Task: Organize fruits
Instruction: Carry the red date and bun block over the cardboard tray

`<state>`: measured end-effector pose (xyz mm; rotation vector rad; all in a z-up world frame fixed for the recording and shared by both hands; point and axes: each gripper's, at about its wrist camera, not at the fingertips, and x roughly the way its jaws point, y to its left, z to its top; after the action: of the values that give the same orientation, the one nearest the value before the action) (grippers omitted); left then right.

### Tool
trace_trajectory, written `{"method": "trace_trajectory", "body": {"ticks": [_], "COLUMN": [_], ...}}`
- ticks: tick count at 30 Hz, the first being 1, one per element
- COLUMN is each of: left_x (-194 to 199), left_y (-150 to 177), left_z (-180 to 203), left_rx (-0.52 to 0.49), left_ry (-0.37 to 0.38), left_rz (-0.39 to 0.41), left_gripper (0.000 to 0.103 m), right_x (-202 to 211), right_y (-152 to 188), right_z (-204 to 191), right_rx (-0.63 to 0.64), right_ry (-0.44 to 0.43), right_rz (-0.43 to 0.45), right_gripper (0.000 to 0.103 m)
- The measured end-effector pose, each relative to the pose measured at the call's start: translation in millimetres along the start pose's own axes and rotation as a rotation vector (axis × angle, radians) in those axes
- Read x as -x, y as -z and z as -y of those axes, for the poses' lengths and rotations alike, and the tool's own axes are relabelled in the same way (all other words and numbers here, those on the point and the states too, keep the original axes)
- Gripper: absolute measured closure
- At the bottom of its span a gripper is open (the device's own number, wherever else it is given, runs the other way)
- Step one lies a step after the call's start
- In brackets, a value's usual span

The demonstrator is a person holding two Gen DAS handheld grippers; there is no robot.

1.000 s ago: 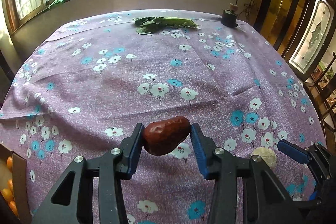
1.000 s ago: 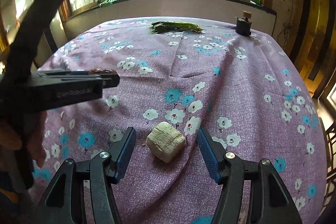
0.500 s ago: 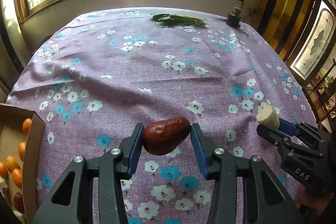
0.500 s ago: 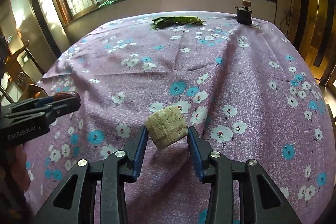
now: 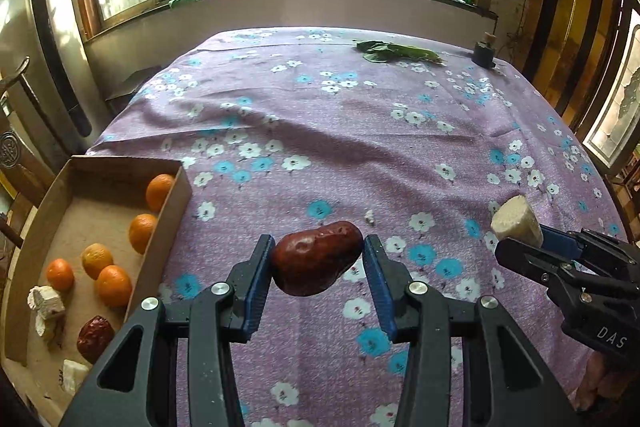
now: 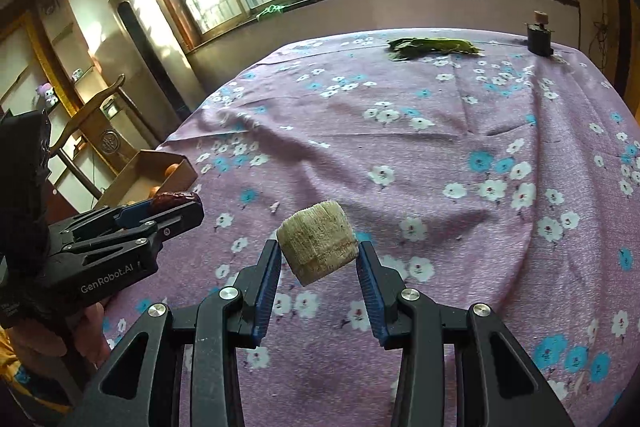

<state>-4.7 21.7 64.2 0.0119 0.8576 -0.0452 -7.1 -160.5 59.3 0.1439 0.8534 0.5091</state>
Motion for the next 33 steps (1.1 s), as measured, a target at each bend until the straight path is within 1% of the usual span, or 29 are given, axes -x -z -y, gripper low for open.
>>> {"method": "trace_trajectory", "body": {"ticks": [12, 18, 25, 33], "left_x": [34, 45, 53, 56], "left_y": [22, 31, 45, 59], "left_z": [-71, -107, -146, -177], "left_rx": [0.082, 0.134, 0.182, 0.223], "left_ry": [-0.108, -0.157, -0.221, -0.248], "left_rz": [0.052, 0.058, 0.042, 0.015], "left_gripper": [0.059, 0.059, 0.059, 0.059], "right_x": [-28, -42, -64, -90], "right_y": [-3, -8, -13, -19], "right_z": [-81, -117, -163, -200], "right_rx": [0.118, 0.181, 0.274, 0.345], "right_ry": [-0.086, -0.121, -0.169, -0.204], "right_rz": [-0.042, -0.058, -0.085, -0.121], "right_gripper": [0.060, 0.060, 0.060, 0.060]}}
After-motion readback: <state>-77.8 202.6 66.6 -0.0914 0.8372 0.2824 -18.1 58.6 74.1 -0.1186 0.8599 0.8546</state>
